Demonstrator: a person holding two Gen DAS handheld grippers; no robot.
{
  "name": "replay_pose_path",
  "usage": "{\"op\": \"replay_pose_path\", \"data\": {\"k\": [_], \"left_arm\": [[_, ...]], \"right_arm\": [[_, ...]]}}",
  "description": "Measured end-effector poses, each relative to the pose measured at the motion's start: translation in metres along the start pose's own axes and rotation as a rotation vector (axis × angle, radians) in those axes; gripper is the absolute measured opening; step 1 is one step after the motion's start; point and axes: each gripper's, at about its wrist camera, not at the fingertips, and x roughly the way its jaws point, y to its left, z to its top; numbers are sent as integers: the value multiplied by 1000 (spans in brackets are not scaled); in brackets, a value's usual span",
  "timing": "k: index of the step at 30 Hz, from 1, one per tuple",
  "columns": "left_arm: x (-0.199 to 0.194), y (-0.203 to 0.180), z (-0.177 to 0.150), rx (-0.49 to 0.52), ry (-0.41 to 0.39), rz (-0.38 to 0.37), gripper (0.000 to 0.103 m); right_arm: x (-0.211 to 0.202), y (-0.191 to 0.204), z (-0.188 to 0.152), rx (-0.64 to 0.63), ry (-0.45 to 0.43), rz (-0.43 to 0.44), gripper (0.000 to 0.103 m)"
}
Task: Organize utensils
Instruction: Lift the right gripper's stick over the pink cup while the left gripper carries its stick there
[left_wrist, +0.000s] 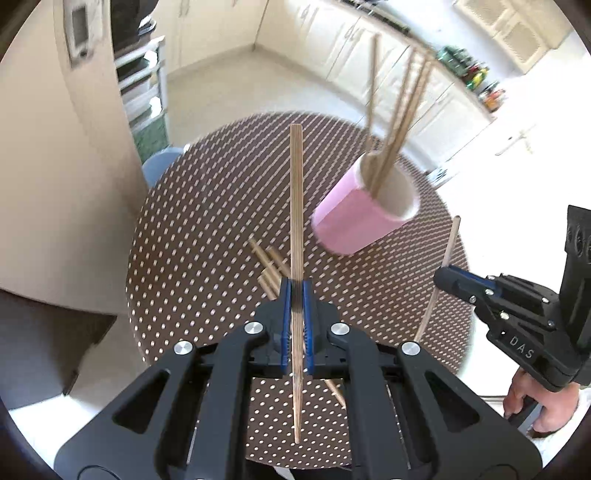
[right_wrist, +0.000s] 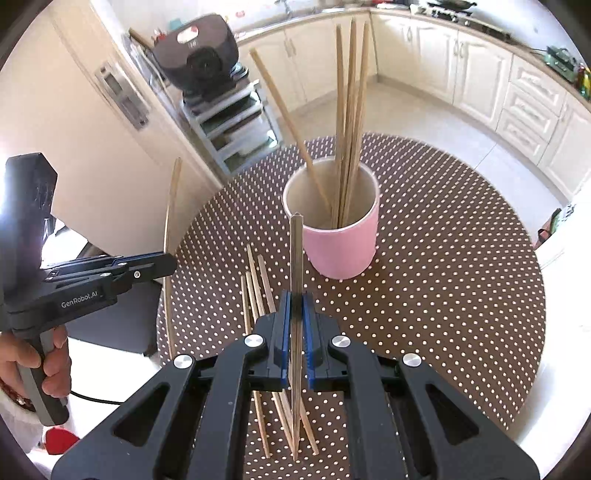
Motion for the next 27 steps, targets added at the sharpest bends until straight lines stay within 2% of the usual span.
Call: {"op": "replay_pose_path", "data": {"k": [8,15,27], "left_arm": [[-34,-25,-7,65,-112,-72,6],[-56,-45,2,110,-205,-113,6],[-82,-83,38,160,-390,-147,6]], "right_arm": [[-45,20,-5,17,-99,-31,5],[-70,27,-6,18,-182,-53,5],[-121,24,23,-23,-319,-83,5]]}}
